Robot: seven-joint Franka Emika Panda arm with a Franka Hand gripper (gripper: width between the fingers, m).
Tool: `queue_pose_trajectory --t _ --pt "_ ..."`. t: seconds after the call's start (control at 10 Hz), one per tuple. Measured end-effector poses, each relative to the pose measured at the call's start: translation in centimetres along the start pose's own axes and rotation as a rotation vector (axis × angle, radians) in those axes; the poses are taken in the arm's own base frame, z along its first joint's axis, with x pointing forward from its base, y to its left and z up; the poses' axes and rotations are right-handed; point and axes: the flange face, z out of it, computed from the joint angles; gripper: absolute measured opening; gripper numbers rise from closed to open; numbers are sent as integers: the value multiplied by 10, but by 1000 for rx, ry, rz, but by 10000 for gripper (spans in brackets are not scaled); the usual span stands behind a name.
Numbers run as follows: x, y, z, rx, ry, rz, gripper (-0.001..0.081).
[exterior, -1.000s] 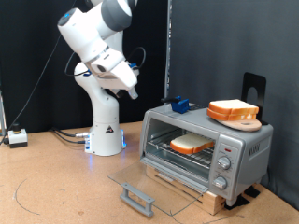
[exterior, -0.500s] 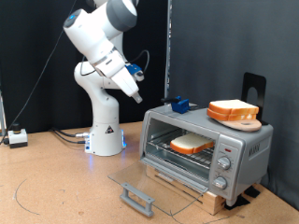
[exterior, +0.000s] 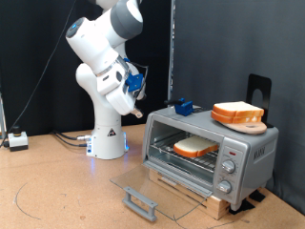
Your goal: Make a piece of toast with the oven
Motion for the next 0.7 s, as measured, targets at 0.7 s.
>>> queue_pose_trajectory --t 0.7 --pt "-12 73 -24 84 -147 447 809"
